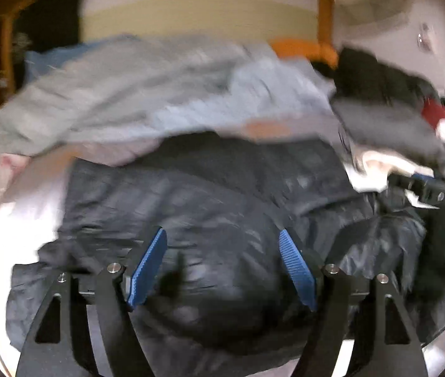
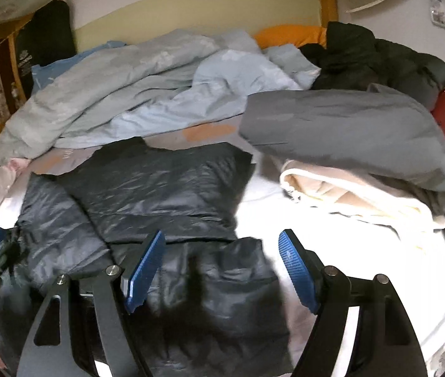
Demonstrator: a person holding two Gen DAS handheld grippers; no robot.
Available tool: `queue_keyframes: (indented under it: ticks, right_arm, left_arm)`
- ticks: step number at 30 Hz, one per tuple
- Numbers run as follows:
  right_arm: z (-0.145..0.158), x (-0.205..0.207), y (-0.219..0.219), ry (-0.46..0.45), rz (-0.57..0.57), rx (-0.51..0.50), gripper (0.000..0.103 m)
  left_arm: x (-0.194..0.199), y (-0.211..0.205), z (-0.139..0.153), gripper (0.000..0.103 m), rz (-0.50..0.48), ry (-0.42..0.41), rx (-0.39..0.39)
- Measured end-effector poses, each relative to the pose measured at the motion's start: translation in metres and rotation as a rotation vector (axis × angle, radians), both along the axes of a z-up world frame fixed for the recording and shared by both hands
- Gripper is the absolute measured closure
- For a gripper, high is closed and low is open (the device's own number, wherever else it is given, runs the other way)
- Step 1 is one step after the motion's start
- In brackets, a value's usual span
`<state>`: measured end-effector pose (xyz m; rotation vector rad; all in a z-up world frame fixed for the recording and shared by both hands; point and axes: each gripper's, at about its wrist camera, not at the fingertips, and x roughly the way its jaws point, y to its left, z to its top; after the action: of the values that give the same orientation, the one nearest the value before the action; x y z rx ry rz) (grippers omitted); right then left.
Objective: Fold large clothes
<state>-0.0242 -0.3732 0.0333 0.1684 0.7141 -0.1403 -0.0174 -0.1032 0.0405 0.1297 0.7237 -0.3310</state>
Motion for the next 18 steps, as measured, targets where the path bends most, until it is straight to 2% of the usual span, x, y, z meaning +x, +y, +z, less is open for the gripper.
queue_keyframes:
  ticks: [2,4,5,6,7,8,9,12,15,18]
  right_arm:
    - [-0.001,0.002,-0.004,0.007,-0.003,0.023,0.026]
    - [-0.001,0.003,-0.008,0.018,0.004,0.047,0.026]
    - [-0.002,0.003,-0.009,0.019,0.007,0.053,0.026]
    - [-0.001,0.002,-0.011,0.016,0.008,0.058,0.026]
    - [0.0,0.001,-0.012,0.009,0.01,0.062,0.026]
    - [0.001,0.0,-0.012,0.003,0.012,0.063,0.026]
    - [0.003,-0.001,-0.013,-0.01,0.02,0.069,0.026]
    - [0.006,-0.004,-0.009,-0.042,0.064,0.09,0.026]
    - [0.007,-0.004,0.006,-0.048,0.156,0.09,0.026]
    - [0.005,-0.008,0.031,-0.052,0.279,0.09,0.026]
  left_arm:
    - [0.02,-0.014,-0.023,0.03,-0.005,0.132,0.037]
    - [0.036,-0.016,-0.042,0.035,0.02,0.218,0.024]
    - [0.038,-0.014,-0.044,0.045,0.033,0.218,0.011]
    - [0.04,-0.012,-0.043,0.062,0.048,0.201,0.009]
    - [0.042,-0.011,-0.039,0.075,0.063,0.18,0.019]
    - [0.044,-0.009,-0.036,0.095,0.066,0.164,0.018]
    - [0.047,-0.005,-0.031,0.1,0.063,0.154,-0.012]
    - [0.06,0.01,-0.01,0.1,0.134,0.114,-0.07]
    - [0.072,0.024,0.013,0.1,0.203,0.02,-0.084]
    - [0.084,0.035,0.027,0.1,0.244,-0.004,-0.104]
